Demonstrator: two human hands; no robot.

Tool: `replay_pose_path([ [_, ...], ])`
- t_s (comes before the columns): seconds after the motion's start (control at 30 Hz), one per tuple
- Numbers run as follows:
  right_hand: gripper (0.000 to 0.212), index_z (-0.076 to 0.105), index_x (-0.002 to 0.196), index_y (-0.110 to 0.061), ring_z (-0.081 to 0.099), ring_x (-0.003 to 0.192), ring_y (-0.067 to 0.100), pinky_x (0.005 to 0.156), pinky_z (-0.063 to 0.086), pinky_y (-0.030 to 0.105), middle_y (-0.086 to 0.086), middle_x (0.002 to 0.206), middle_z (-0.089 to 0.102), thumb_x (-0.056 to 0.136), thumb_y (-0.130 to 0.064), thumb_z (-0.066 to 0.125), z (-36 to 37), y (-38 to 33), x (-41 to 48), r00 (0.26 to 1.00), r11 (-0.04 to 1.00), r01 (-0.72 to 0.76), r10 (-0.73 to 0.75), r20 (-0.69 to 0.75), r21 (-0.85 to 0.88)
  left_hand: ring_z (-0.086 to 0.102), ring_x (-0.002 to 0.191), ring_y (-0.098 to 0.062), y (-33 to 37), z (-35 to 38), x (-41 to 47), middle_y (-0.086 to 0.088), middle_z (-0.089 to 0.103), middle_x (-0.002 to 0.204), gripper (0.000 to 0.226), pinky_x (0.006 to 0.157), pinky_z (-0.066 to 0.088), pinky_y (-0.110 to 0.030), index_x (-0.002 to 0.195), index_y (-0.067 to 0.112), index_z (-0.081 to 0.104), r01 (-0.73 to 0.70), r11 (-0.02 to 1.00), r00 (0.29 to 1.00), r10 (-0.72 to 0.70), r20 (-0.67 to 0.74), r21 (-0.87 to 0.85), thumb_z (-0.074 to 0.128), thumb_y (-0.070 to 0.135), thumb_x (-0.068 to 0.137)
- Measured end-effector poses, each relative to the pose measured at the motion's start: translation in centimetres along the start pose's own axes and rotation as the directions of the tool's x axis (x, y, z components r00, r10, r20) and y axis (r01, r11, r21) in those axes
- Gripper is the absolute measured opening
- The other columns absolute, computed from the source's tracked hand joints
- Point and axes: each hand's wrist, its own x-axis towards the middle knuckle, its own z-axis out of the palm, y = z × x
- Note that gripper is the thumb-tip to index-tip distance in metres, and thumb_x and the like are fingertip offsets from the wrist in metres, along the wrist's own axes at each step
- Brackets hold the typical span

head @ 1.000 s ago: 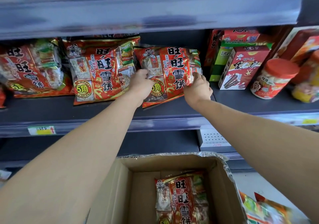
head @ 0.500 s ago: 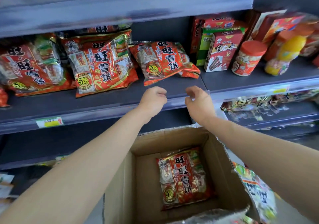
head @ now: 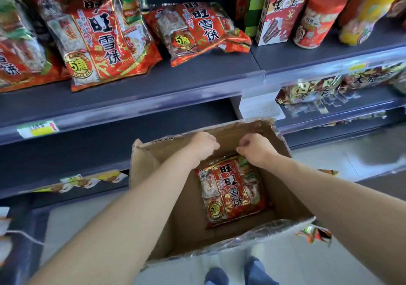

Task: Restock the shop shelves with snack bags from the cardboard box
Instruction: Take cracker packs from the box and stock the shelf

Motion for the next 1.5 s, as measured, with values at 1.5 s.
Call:
replay_pose_path([
  [1.5, 0.039, 0.05, 0.129, -0.004, 0.049, 0.124, 0.029, 0.067, 0.04, 0.029, 0.009, 0.122, 0.056, 0.091, -0.009, 0.06, 5.1, 7.7, 4.8, 0.804, 0.884, -0.454, 0.354, 0.477, 0.109, 0.062, 0.104, -0.035, -11.1, 3.8, 4.8, -0.016, 0.065, 0.114, 0.043, 0.092, 0.047, -0.051, 0.121, 0.007, 0.053, 0.582, 0.813, 0.806, -0.576, 0.137, -0.004, 0.069, 0.021, 0.084],
])
